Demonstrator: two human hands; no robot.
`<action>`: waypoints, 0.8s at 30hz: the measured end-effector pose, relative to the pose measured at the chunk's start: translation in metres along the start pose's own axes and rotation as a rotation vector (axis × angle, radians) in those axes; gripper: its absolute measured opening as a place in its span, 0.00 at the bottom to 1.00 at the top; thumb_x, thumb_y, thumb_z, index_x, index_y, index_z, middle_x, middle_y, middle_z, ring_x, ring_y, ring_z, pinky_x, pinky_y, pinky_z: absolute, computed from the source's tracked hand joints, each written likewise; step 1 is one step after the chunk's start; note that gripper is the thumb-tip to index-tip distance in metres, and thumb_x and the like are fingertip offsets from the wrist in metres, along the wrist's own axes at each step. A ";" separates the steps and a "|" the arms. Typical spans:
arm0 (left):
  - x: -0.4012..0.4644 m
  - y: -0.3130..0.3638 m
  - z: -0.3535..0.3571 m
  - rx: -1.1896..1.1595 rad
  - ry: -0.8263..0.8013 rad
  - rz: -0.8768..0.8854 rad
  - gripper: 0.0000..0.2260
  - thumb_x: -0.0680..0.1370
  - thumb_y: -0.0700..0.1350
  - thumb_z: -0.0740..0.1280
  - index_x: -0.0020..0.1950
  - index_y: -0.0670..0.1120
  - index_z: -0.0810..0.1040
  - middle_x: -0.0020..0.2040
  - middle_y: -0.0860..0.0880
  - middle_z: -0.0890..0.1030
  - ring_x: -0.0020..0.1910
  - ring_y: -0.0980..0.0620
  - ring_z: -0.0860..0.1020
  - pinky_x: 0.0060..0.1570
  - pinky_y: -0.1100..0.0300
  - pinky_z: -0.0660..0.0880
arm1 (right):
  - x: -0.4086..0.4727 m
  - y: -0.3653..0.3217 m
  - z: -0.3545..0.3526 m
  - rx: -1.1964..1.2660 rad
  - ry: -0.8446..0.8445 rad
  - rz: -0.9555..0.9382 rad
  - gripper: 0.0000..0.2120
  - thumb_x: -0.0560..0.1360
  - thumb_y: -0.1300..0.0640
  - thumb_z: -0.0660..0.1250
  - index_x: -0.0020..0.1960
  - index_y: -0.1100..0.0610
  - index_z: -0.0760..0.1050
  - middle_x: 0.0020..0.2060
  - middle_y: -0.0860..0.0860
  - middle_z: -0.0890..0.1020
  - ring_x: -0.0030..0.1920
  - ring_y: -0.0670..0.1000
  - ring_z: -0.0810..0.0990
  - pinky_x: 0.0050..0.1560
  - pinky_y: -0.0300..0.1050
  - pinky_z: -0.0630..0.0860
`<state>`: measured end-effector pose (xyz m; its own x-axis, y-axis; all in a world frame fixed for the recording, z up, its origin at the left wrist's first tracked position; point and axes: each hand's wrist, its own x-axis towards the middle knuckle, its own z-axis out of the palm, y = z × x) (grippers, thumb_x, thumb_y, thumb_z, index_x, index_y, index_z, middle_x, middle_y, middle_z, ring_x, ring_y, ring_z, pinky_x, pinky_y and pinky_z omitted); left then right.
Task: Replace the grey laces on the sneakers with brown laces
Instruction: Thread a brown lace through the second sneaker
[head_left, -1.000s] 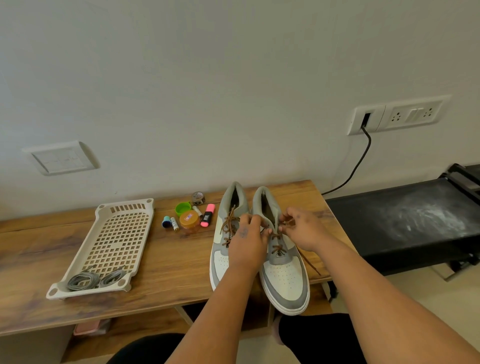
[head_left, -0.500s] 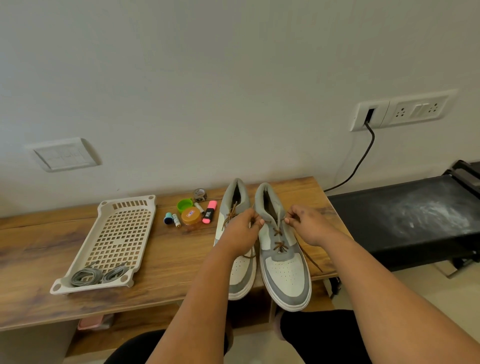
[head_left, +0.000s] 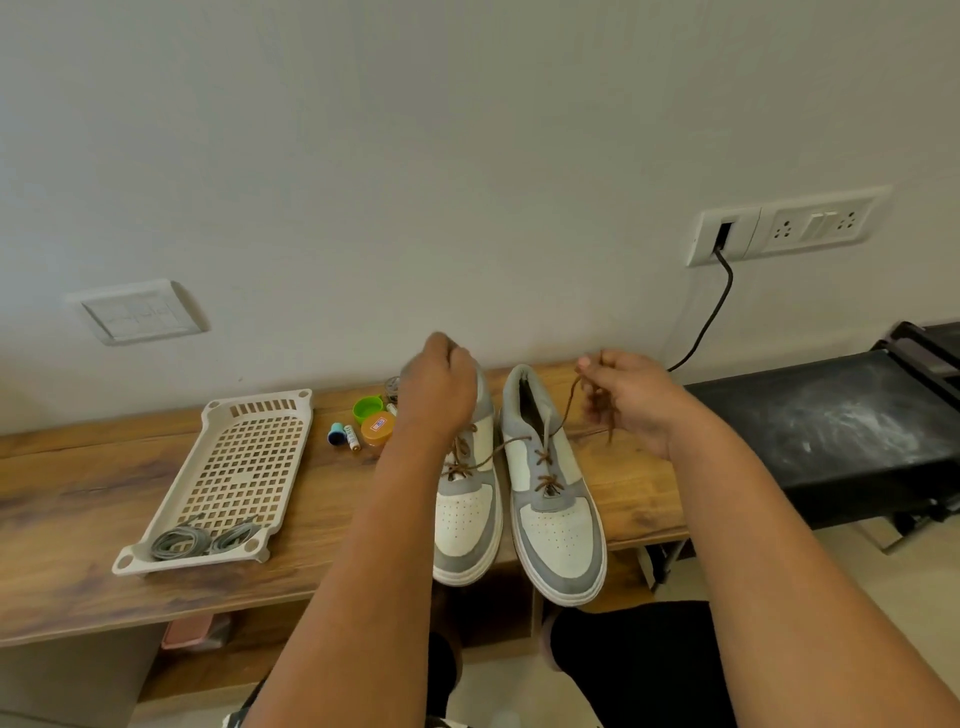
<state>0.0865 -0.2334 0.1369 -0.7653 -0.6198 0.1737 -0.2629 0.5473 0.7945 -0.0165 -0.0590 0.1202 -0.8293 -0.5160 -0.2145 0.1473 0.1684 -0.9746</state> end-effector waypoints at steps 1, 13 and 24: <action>-0.001 0.009 -0.004 -0.080 0.033 0.030 0.10 0.82 0.39 0.54 0.55 0.40 0.75 0.43 0.47 0.76 0.37 0.53 0.70 0.35 0.58 0.66 | -0.005 -0.009 0.000 0.102 -0.005 -0.034 0.09 0.83 0.59 0.58 0.51 0.58 0.77 0.37 0.52 0.77 0.37 0.49 0.77 0.46 0.46 0.78; 0.003 0.079 -0.019 -0.410 0.214 0.556 0.13 0.80 0.31 0.60 0.61 0.44 0.74 0.60 0.48 0.79 0.57 0.61 0.80 0.56 0.66 0.76 | -0.023 -0.074 0.020 0.056 0.108 -0.476 0.14 0.79 0.69 0.63 0.59 0.57 0.79 0.49 0.52 0.85 0.50 0.47 0.85 0.51 0.39 0.81; 0.010 0.084 -0.025 -0.530 0.215 0.536 0.08 0.76 0.36 0.72 0.54 0.44 0.78 0.67 0.46 0.74 0.54 0.59 0.82 0.53 0.67 0.78 | -0.022 -0.085 0.022 -0.351 0.502 -0.739 0.09 0.76 0.48 0.70 0.52 0.51 0.84 0.44 0.45 0.81 0.46 0.41 0.79 0.43 0.29 0.72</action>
<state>0.0714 -0.2075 0.2204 -0.5636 -0.4720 0.6779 0.4671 0.4948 0.7328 0.0012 -0.0799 0.2062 -0.7941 -0.1859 0.5787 -0.6077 0.2286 -0.7605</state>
